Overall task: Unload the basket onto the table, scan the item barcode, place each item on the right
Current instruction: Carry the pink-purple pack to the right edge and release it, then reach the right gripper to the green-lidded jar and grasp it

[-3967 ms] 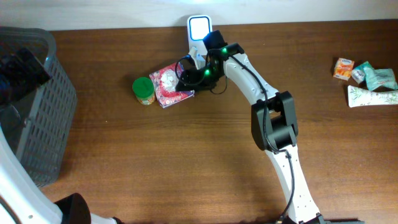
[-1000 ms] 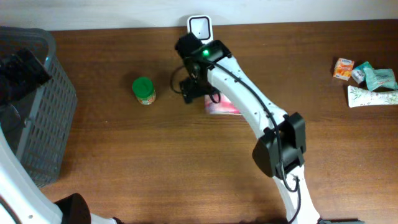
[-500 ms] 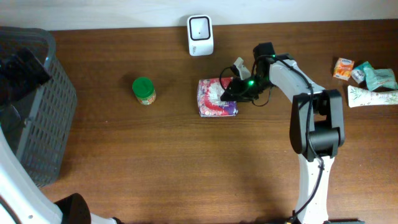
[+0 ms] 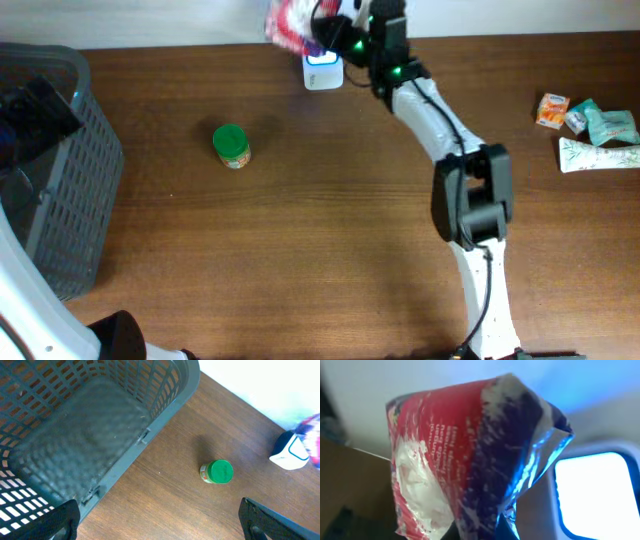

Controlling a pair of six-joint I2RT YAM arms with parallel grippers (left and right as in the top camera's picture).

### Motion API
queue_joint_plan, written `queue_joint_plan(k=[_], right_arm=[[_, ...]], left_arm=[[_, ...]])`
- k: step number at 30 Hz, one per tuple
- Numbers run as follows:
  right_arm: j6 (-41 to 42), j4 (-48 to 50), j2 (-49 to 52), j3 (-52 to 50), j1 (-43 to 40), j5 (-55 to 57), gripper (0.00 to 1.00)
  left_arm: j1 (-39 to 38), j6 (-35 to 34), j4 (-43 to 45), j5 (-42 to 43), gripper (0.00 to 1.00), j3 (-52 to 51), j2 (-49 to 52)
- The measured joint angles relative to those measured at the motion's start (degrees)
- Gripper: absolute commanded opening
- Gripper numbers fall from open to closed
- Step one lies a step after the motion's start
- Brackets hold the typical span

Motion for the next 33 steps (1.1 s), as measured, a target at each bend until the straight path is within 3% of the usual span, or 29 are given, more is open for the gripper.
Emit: queue_joint_plan(k=[4, 7, 10, 12, 14, 15, 16, 19, 22, 24, 26, 31, 33], right_arm=[[-1.3, 0.3, 4.8, -0.2, -1.3, 1.2, 0.04], [-2.7, -3.9, 2.1, 0.0, -9.6, -5.0, 0.04], [-6.9, -29.9, -7.9, 2.3, -25.5, -4.5, 0.04], [-13.6, -49.8, -10.3, 3.5, -37.3, 2.2, 0.05], [-23.2, -58.9, -10.2, 2.6, -45.0, 10.2, 0.50], [-26.8, -59.8, -10.2, 2.6, -46.4, 11.1, 0.69], [-30.9, -61.0, -10.2, 2.6, -48.1, 12.0, 0.94], [-35.4, -63.8, -10.2, 2.6, -49.0, 11.2, 0.99], [-38.4, -65.0, -10.2, 2.6, -45.6, -3.7, 1.00], [-40.8, -64.6, -11.8, 2.6, -37.6, -16.3, 0.99], [-41.6, -64.3, -13.8, 2.6, -29.0, -19.3, 0.99], [-44.7, -56.7, -14.0, 2.6, -0.2, -4.8, 0.99], [-38.9, -51.0, -14.0, 2.6, 10.5, 5.0, 0.99]], left_arm=[[0.0, 0.0, 0.0, 0.0, 0.99, 0.0, 0.0], [0.0, 0.0, -0.1, 0.0, 0.99, 0.0, 0.0], [0.0, 0.0, 0.0, 0.0, 0.99, 0.0, 0.0], [0.0, 0.0, 0.0, 0.0, 0.99, 0.0, 0.0], [0.0, 0.0, 0.0, 0.0, 0.99, 0.0, 0.0], [0.0, 0.0, 0.0, 0.0, 0.99, 0.0, 0.0], [0.0, 0.0, 0.0, 0.0, 0.99, 0.0, 0.0], [0.0, 0.0, 0.0, 0.0, 0.99, 0.0, 0.0], [0.0, 0.0, 0.0, 0.0, 0.99, 0.0, 0.0], [0.0, 0.0, 0.0, 0.0, 0.99, 0.0, 0.0], [0.0, 0.0, 0.0, 0.0, 0.99, 0.0, 0.0], [0.0, 0.0, -0.1, 0.0, 0.99, 0.0, 0.0], [0.0, 0.0, -0.1, 0.0, 0.99, 0.0, 0.0]])
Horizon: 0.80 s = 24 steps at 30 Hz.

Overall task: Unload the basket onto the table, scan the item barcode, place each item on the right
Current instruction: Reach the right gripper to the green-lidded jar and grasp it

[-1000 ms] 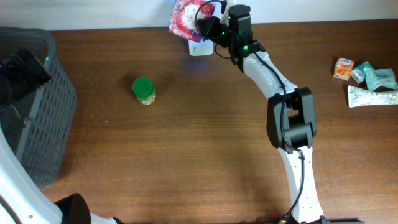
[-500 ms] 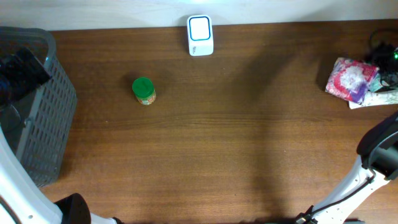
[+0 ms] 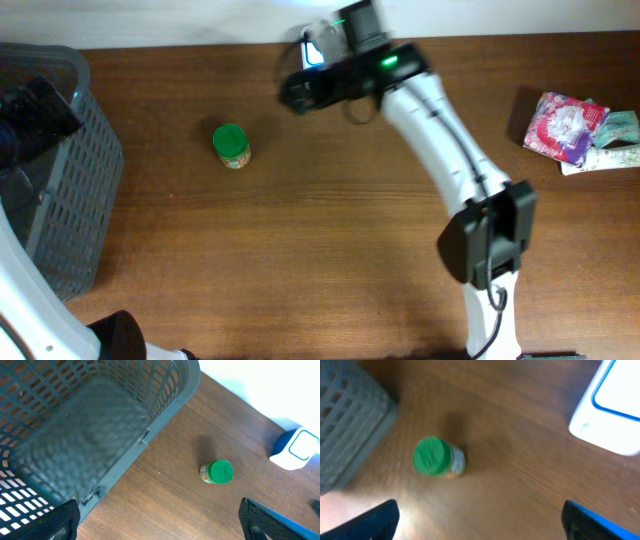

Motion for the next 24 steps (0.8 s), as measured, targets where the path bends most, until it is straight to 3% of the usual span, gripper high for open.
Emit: queue_joint_plan(k=[2, 4, 8, 11, 12, 16, 18, 21, 24], right_arm=[[13.8, 4.9, 0.1, 0.0, 7.8, 10.1, 0.99], [20.8, 13.2, 2.1, 0.0, 12.4, 14.8, 0.99], [24.2, 20.5, 14.4, 0.0, 16.3, 20.0, 0.99], [24.5, 22.9, 16.5, 0.0, 17.3, 20.9, 0.99], [24.6, 22.9, 16.6, 0.0, 17.4, 21.3, 0.88], [24.7, 21.0, 17.6, 0.0, 17.7, 22.1, 0.78], [24.6, 19.2, 17.8, 0.0, 17.9, 22.4, 0.68], [22.7, 14.9, 17.6, 1.0, 17.9, 23.5, 0.66], [18.5, 0.8, 14.0, 1.1, 17.7, 29.1, 0.67]], left_arm=[[0.0, 0.0, 0.0, 0.0, 0.99, 0.0, 0.0], [0.0, 0.0, 0.0, 0.0, 0.99, 0.0, 0.0], [0.0, 0.0, 0.0, 0.0, 0.99, 0.0, 0.0], [0.0, 0.0, 0.0, 0.0, 0.99, 0.0, 0.0], [0.0, 0.0, 0.0, 0.0, 0.99, 0.0, 0.0], [0.0, 0.0, 0.0, 0.0, 0.99, 0.0, 0.0], [0.0, 0.0, 0.0, 0.0, 0.99, 0.0, 0.0], [0.0, 0.0, 0.0, 0.0, 0.99, 0.0, 0.0], [0.0, 0.0, 0.1, 0.0, 0.99, 0.0, 0.0]])
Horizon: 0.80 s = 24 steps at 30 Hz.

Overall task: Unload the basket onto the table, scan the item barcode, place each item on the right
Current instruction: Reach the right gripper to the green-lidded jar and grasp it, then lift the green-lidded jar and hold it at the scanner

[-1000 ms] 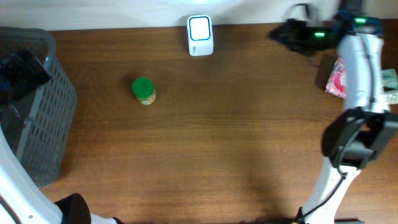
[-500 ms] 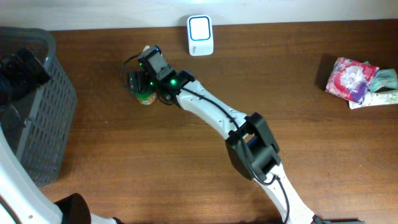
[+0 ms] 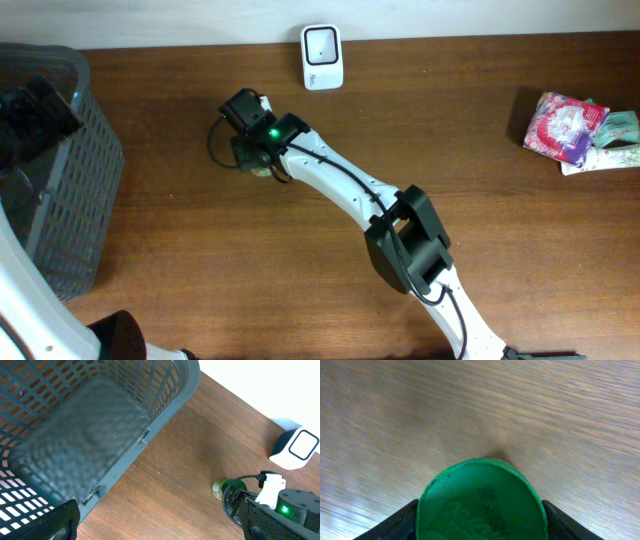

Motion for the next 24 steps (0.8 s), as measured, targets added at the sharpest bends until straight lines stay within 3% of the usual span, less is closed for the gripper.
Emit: queue_joint_plan(k=[1, 3, 4, 5, 8, 9, 11, 15, 17, 18, 19, 22, 24], right_arm=[[-1.7, -3.0, -0.5, -0.1, -0.4, 0.8, 0.68], [-7.3, -9.6, -1.5, -0.3, -1.1, 2.0, 0.79], [-9.0, -12.5, -1.9, -0.4, -1.4, 2.1, 0.94], [-8.9, -15.2, -2.4, -0.6, -1.7, 2.1, 0.98], [-2.0, -18.2, -7.1, -0.8, -3.8, -0.7, 0.99], [-0.7, -17.3, -9.4, -0.9, -4.6, -4.2, 0.95], [1.3, -14.4, -12.4, -0.9, -5.5, -11.1, 0.99], [22.5, -14.3, -8.4, -0.9, -5.4, -8.8, 0.99], [27.8, -14.4, -5.4, -1.0, -5.4, -6.7, 0.99], [29.3, -14.4, -3.9, -1.0, -5.4, -6.1, 0.97], [30.4, -13.7, -2.5, -1.0, -5.4, -5.9, 0.83], [30.1, -13.7, -1.0, -1.1, -5.4, -5.7, 0.62], [26.3, -15.0, -1.0, -1.0, -5.4, -5.6, 0.59]], left_arm=[[0.0, 0.0, 0.0, 0.0, 0.99, 0.0, 0.0], [0.0, 0.0, 0.0, 0.0, 0.99, 0.0, 0.0], [0.0, 0.0, 0.0, 0.0, 0.99, 0.0, 0.0], [0.0, 0.0, 0.0, 0.0, 0.99, 0.0, 0.0], [0.0, 0.0, 0.0, 0.0, 0.99, 0.0, 0.0], [0.0, 0.0, 0.0, 0.0, 0.99, 0.0, 0.0], [0.0, 0.0, 0.0, 0.0, 0.99, 0.0, 0.0], [0.0, 0.0, 0.0, 0.0, 0.99, 0.0, 0.0], [0.0, 0.0, 0.0, 0.0, 0.99, 0.0, 0.0], [0.0, 0.0, 0.0, 0.0, 0.99, 0.0, 0.0], [0.0, 0.0, 0.0, 0.0, 0.99, 0.0, 0.0], [0.0, 0.0, 0.0, 0.0, 0.99, 0.0, 0.0], [0.0, 0.0, 0.0, 0.0, 0.99, 0.0, 0.0]])
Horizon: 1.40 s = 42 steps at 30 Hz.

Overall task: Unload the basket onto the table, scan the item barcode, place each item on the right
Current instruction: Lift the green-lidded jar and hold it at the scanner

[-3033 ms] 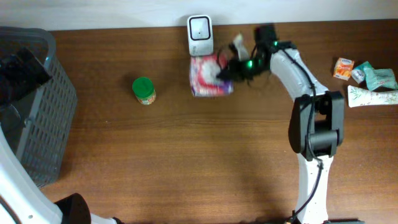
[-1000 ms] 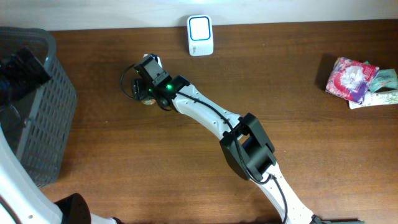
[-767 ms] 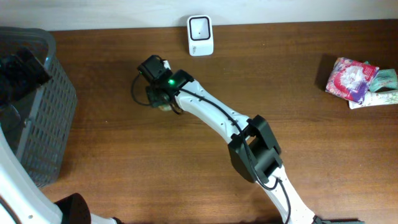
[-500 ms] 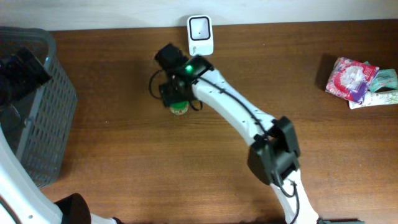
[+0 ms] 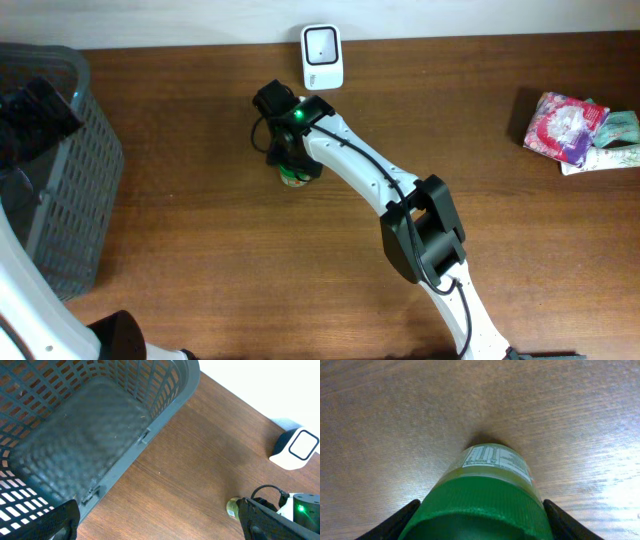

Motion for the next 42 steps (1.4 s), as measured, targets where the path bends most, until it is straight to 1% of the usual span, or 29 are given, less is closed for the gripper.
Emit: queue_joint_plan(k=[5, 7, 9, 10, 11, 12, 14, 16, 17, 19, 21, 25, 27, 28, 30, 32, 33, 35, 36, 39, 40, 42], right_arm=[[-5.2, -6.7, 0.0, 1.5, -0.1, 0.2, 0.59], [-8.1, -13.0, 0.0, 8.0, -1.3, -0.5, 0.55], [-10.0, -19.8, 0.0, 16.5, -4.6, -4.9, 0.55], [-12.5, -21.8, -0.3, 20.5, -8.3, -10.1, 0.55], [-18.2, -23.0, -1.0, 22.0, -16.0, -22.2, 0.54], [-20.7, -25.2, -1.0, 22.0, -20.3, -29.8, 0.54], [-24.9, -27.0, -1.0, 22.0, -27.0, -45.4, 0.54], [-28.2, -30.3, -1.0, 22.0, -32.6, -56.5, 0.54], [-29.7, -32.4, -1.0, 22.0, -34.3, -60.0, 0.54], [-31.8, -34.8, -1.0, 22.0, -34.5, -66.7, 0.54], [-32.4, -34.8, -1.0, 22.0, -33.7, -69.0, 0.54], [-32.6, -34.0, -1.0, 22.0, -32.0, -69.8, 0.53], [-32.7, -31.9, -1.0, 22.0, -32.0, -68.6, 0.53], [-32.7, -29.8, -1.0, 22.0, -31.7, -64.2, 0.52], [-32.7, -24.9, -1.0, 22.0, -29.6, -49.9, 0.47], [-32.7, -18.1, -1.0, 21.9, -25.5, -34.8, 0.48], [-32.7, -11.1, -1.0, 21.9, -21.5, -23.6, 0.48], [-32.7, -3.1, -0.9, 21.8, -17.9, -13.4, 0.49], [-32.7, 3.6, -0.9, 21.7, -16.6, -8.0, 0.48], [-32.8, 15.4, -0.7, 21.7, -16.6, -1.9, 0.48], [-32.9, 21.1, -0.4, 21.7, -16.7, -0.6, 0.48], [-35.3, 28.6, 2.3, 21.7, -16.7, 1.6, 0.48]], left_arm=[[0.0, 0.0, 0.0, 0.0, 0.99, 0.0, 0.0], [0.0, 0.0, 0.0, 0.0, 0.99, 0.0, 0.0], [0.0, 0.0, 0.0, 0.0, 0.99, 0.0, 0.0], [0.0, 0.0, -0.1, 0.0, 0.99, 0.0, 0.0], [0.0, 0.0, 0.0, 0.0, 0.99, 0.0, 0.0], [0.0, 0.0, 0.0, 0.0, 0.99, 0.0, 0.0], [0.0, 0.0, 0.0, 0.0, 0.99, 0.0, 0.0], [0.0, 0.0, 0.0, 0.0, 0.99, 0.0, 0.0], [0.0, 0.0, 0.0, 0.0, 0.99, 0.0, 0.0], [0.0, 0.0, 0.0, 0.0, 0.99, 0.0, 0.0], [0.0, 0.0, 0.0, 0.0, 0.99, 0.0, 0.0], [0.0, 0.0, 0.0, 0.0, 0.99, 0.0, 0.0], [0.0, 0.0, 0.0, 0.0, 0.99, 0.0, 0.0], [0.0, 0.0, 0.0, 0.0, 0.99, 0.0, 0.0], [0.0, 0.0, 0.0, 0.0, 0.99, 0.0, 0.0], [0.0, 0.0, 0.0, 0.0, 0.99, 0.0, 0.0], [0.0, 0.0, 0.0, 0.0, 0.99, 0.0, 0.0], [0.0, 0.0, 0.0, 0.0, 0.99, 0.0, 0.0], [0.0, 0.0, 0.0, 0.0, 0.99, 0.0, 0.0], [0.0, 0.0, -0.1, 0.0, 0.99, 0.0, 0.0], [0.0, 0.0, -0.1, 0.0, 0.99, 0.0, 0.0], [0.0, 0.0, 0.0, 0.0, 0.99, 0.0, 0.0]])
